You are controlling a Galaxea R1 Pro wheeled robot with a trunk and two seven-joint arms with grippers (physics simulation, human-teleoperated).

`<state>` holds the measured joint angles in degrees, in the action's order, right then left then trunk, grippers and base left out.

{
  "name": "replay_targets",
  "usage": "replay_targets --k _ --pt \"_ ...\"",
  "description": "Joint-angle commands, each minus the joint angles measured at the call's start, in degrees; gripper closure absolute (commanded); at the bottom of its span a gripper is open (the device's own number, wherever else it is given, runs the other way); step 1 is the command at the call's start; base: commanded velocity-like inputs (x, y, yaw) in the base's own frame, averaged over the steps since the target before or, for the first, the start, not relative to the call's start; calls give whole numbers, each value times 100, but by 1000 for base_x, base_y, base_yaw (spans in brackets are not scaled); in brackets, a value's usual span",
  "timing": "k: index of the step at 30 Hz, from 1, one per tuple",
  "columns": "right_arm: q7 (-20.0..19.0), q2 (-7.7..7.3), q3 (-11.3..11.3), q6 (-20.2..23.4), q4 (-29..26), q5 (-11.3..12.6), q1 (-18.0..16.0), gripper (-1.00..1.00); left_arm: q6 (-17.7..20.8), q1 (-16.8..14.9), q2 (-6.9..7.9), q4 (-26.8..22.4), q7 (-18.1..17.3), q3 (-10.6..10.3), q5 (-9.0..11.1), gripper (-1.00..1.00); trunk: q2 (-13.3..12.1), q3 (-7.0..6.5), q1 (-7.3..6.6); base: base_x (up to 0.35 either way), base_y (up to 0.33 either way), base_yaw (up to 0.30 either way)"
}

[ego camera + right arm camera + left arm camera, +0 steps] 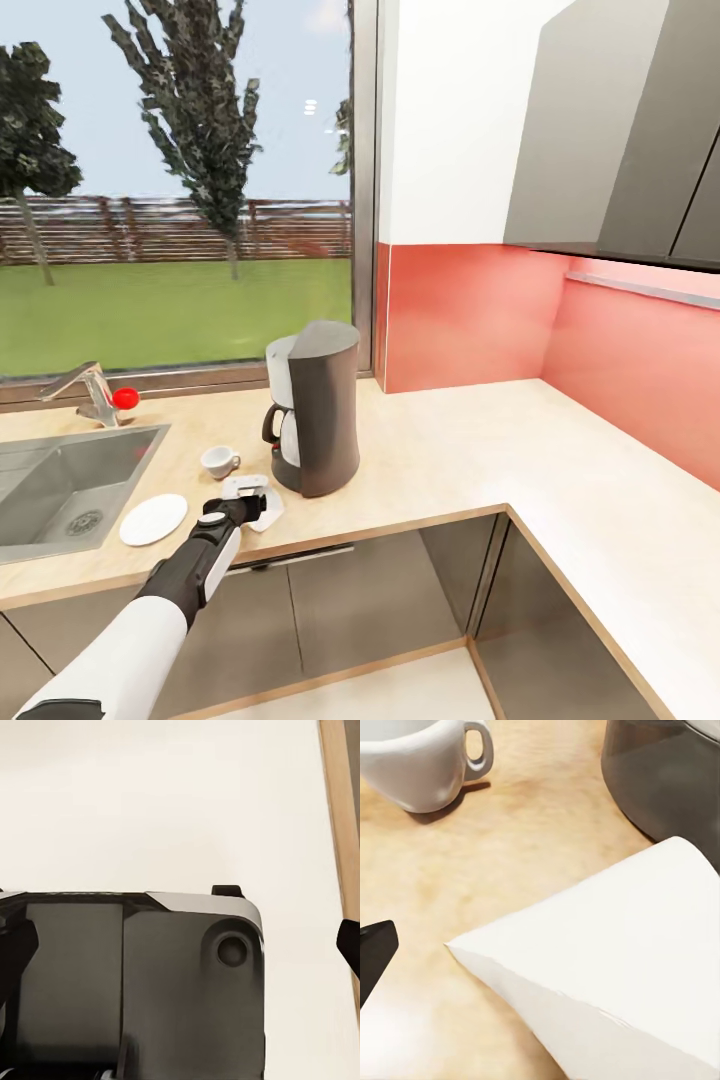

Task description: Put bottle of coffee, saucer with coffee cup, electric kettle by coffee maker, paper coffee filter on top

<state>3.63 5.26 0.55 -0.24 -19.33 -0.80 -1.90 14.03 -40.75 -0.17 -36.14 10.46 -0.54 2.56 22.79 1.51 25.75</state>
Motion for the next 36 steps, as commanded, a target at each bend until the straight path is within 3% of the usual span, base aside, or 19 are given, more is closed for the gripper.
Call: replay_targets --k 1,25,26,36 --pt "23 1 6 -2 -1 -8 -4 -100 30 -3 -1 -7 26 -3 26 -100 13 14 4 10 0 0" --pt "23 1 6 -2 3 -8 -4 -100 -76 -3 5 170 33 8 27 -100 13 14 4 121 9 0" --pt "23 1 6 -2 4 -8 -4 -100 -102 -3 7 213 35 13 29 100 13 14 4 13 0 0" --pt "23 1 6 -2 8 -8 -4 -100 -141 -3 16 274 35 19 34 100 13 14 4 1 0 0"
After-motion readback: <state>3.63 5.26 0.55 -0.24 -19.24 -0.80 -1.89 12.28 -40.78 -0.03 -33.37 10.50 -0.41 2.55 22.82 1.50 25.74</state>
